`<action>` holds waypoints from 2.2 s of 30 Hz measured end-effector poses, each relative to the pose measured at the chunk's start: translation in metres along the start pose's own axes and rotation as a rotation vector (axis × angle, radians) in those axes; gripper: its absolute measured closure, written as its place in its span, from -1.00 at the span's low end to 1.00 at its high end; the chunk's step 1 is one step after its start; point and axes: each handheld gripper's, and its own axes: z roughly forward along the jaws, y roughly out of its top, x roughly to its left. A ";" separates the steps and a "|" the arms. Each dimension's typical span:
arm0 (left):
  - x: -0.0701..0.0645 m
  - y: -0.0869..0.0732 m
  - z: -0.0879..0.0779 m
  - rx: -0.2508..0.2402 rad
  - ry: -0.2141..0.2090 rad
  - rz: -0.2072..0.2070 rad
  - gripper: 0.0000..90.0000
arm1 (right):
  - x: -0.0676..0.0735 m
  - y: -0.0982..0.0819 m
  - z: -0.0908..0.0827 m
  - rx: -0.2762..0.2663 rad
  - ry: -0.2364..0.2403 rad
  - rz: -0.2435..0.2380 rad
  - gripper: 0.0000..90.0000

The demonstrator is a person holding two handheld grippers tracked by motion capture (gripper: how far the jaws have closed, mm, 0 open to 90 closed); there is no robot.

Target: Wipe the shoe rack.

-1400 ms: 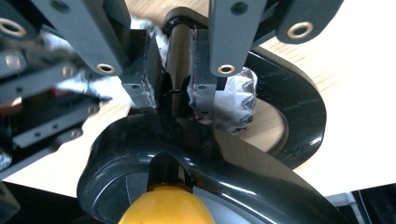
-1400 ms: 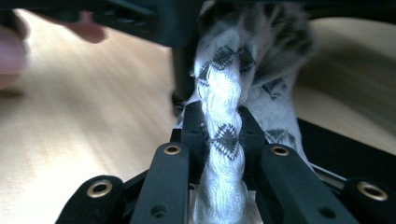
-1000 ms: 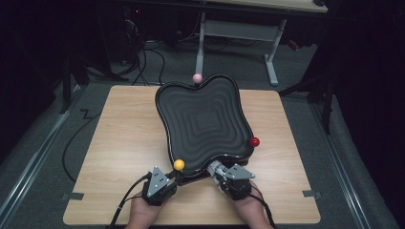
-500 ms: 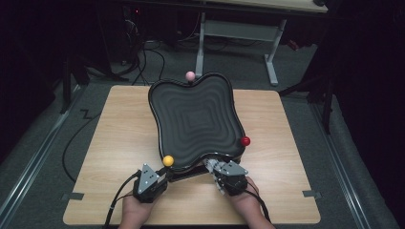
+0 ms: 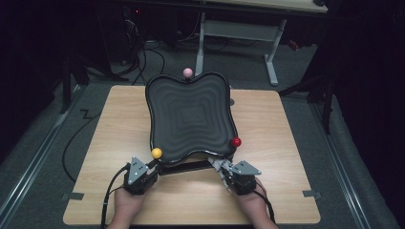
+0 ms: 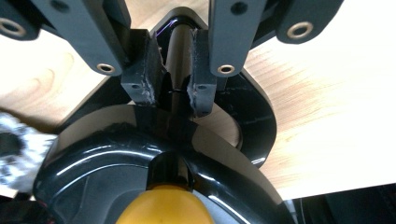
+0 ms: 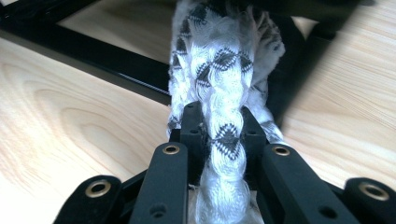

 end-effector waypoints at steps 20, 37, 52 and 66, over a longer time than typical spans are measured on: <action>-0.001 0.002 0.004 0.005 0.004 0.002 0.66 | -0.020 -0.007 -0.001 -0.004 -0.044 0.108 0.75; -0.001 0.001 0.004 0.003 0.002 0.008 0.66 | -0.019 0.010 -0.012 -0.095 -0.054 0.109 0.75; 0.000 0.000 0.003 0.002 -0.004 0.000 0.65 | -0.044 -0.014 -0.017 -0.004 -0.116 0.109 0.74; 0.000 0.001 0.003 0.005 0.006 0.003 0.65 | -0.088 -0.029 -0.031 -0.003 -0.266 0.217 0.75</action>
